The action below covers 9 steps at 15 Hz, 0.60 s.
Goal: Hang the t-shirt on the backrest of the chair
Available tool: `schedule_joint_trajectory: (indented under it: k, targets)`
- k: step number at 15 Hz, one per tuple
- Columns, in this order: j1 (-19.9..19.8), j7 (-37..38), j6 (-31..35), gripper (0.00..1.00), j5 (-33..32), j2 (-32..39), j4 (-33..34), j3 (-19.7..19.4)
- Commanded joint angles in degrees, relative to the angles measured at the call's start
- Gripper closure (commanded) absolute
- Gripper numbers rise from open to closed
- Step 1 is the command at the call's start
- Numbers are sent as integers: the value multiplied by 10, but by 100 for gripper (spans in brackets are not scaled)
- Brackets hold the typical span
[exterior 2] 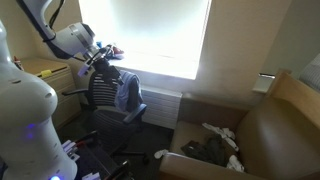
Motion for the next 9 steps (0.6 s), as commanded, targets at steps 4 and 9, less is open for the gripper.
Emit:
schedule_joint_trajectory:
  k: [4, 9]
  targets:
    - [-100, 67, 75, 0, -75, 23, -38, -173]
    - [-93, 47, 52, 0, -62, 18, -32, -186]
